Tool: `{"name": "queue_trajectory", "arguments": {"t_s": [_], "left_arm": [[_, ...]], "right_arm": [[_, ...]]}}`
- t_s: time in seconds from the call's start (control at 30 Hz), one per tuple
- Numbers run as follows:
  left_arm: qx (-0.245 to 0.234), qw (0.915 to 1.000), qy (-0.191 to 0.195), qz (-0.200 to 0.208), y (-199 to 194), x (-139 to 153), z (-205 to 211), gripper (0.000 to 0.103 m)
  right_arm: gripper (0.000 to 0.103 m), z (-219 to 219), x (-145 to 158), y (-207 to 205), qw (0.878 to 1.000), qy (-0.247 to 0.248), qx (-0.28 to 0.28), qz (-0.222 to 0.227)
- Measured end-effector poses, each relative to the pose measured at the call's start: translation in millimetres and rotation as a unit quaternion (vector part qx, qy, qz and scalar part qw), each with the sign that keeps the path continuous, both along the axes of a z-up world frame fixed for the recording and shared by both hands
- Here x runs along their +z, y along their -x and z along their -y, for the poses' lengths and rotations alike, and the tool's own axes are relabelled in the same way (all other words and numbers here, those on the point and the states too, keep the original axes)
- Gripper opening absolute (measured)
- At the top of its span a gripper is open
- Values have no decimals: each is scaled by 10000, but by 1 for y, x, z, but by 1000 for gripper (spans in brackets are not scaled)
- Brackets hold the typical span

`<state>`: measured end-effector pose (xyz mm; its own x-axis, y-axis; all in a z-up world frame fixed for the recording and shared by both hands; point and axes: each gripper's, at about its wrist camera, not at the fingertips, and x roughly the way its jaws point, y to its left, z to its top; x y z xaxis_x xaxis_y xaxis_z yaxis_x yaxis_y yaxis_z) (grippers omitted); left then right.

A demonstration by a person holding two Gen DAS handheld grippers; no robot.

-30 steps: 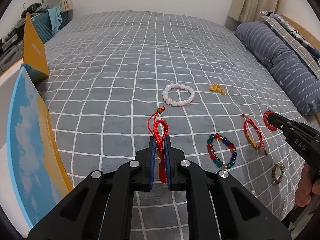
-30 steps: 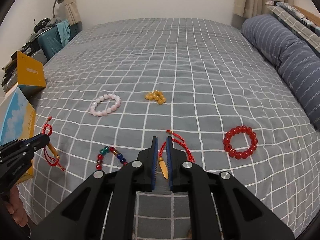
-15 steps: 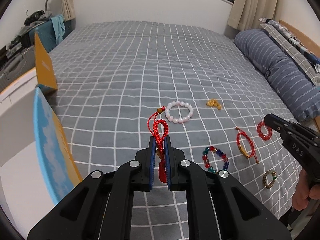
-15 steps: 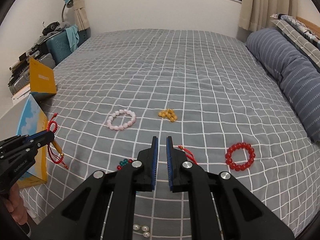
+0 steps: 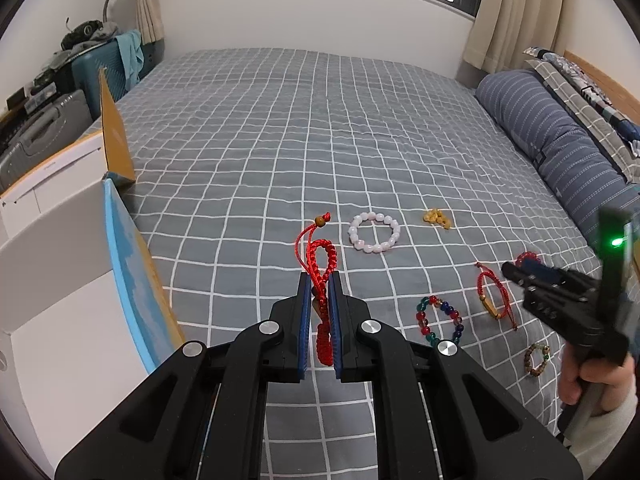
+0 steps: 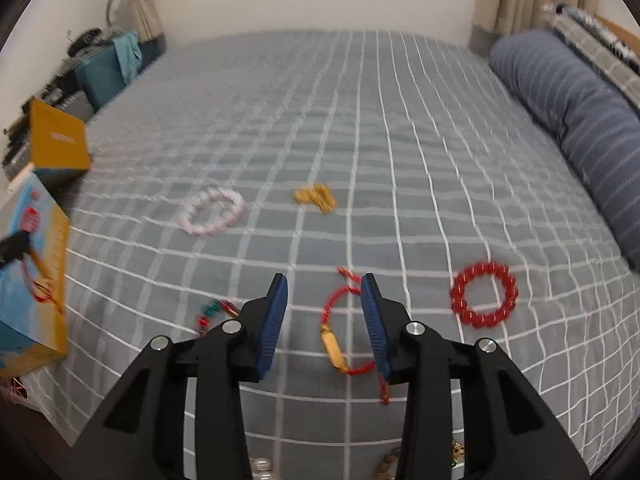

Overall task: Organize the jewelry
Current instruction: 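Lift the red cord bracelets with both tools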

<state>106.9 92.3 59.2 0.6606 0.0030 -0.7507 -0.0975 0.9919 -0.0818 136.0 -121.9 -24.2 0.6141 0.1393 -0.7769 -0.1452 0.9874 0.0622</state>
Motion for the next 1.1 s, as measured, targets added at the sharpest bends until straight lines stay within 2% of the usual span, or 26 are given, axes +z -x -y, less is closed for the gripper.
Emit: {"name": "queue_trajectory", "arguments": {"t_s": [0.13,0.27,0.47,0.6,0.7,0.77,0.87,1.1], "left_arm": [[-28,10000,3,-43,-1,-5,3,9],[-41,10000,11,-70,-3,-8,5,9],[-55,10000,9,-79,-4,-10,6,9],[-57,9999,25,-79,-4,-13,6,9],[-51,9999,61,-103,-4,-16,5,9],[-55,9999,69,-111,-4,-18,6,9],[-73,9999,67,-127,-5,-20,8,9],[-95,9999,59,-128,-5,-20,10,9]], "right_arm": [[50,10,-27,-9,9996,39,-107,-265],[59,10,-41,-12,9992,72,-142,-379],[60,7,-62,-16,9981,200,-175,-555],[60,10,-67,-14,9983,93,-190,-535],[47,9,-67,-12,9984,121,-179,-526],[30,9,-66,-10,9984,118,-137,-529],[16,8,-64,-8,9984,131,-105,-535],[9,8,-57,-3,9987,79,-104,-483]]}}
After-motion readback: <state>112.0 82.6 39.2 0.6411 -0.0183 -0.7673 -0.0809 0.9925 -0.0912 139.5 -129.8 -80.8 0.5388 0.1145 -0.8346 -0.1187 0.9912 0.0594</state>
